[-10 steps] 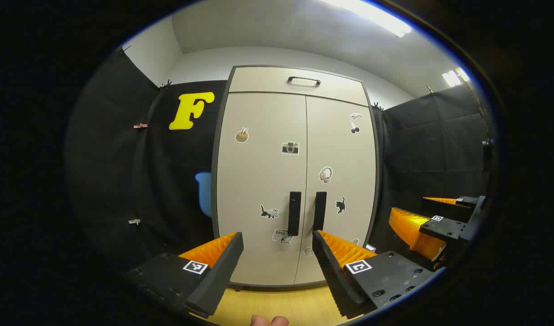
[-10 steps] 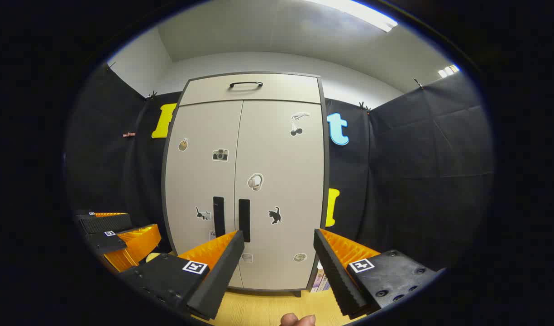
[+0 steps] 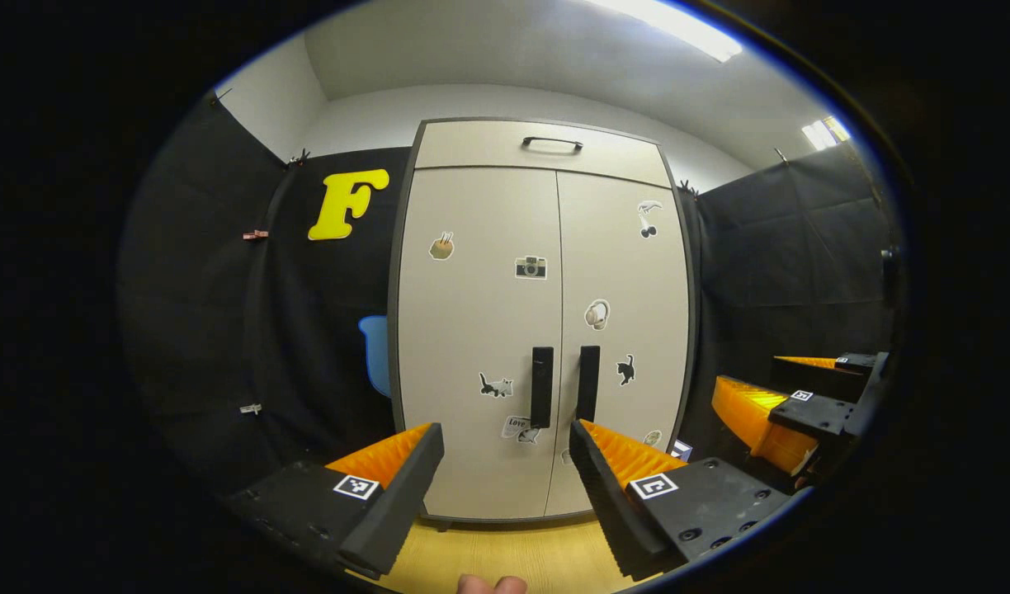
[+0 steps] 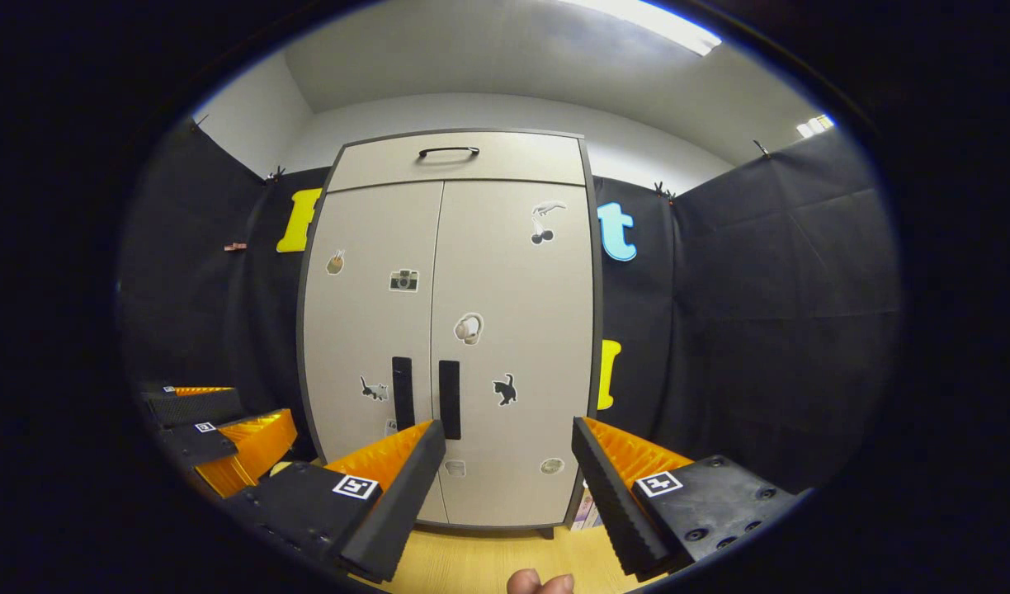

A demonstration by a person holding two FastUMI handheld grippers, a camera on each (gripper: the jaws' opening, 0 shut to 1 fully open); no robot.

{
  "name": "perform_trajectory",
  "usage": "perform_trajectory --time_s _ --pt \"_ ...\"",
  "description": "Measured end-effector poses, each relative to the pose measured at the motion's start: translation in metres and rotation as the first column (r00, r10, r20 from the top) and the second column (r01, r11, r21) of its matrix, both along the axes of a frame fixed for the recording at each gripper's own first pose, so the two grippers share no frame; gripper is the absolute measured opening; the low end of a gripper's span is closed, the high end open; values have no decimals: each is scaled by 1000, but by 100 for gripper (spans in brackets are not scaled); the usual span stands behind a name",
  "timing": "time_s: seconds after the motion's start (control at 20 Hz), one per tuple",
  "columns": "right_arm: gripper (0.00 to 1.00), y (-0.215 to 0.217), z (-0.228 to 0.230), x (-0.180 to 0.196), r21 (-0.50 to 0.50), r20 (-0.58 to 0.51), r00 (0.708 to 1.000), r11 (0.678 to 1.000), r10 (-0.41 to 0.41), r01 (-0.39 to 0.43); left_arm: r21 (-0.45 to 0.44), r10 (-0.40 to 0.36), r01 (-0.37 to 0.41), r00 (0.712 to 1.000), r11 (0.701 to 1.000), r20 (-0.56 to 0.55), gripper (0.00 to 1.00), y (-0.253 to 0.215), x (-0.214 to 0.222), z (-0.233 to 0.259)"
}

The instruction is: Open the right door of the double-door shoe cabinet with the right hand, and open the left door with the left hand.

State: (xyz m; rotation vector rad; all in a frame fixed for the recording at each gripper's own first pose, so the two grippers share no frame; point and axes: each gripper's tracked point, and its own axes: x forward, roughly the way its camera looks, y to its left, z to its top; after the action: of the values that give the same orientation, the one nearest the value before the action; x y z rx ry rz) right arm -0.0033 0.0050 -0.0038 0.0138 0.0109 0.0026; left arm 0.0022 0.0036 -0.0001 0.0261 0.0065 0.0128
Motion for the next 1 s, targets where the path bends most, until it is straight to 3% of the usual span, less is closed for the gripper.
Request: perform_trajectory --time_s 0.6,1.0 --pt "97 15 -3 0 32 5 999 999 38 -38 7 33 -33 999 999 0 94 11 0 2" --pt "98 37 -1 59 33 49 996 996 76 -78 1 57 -57 998 998 -28 94 33 2 -12"
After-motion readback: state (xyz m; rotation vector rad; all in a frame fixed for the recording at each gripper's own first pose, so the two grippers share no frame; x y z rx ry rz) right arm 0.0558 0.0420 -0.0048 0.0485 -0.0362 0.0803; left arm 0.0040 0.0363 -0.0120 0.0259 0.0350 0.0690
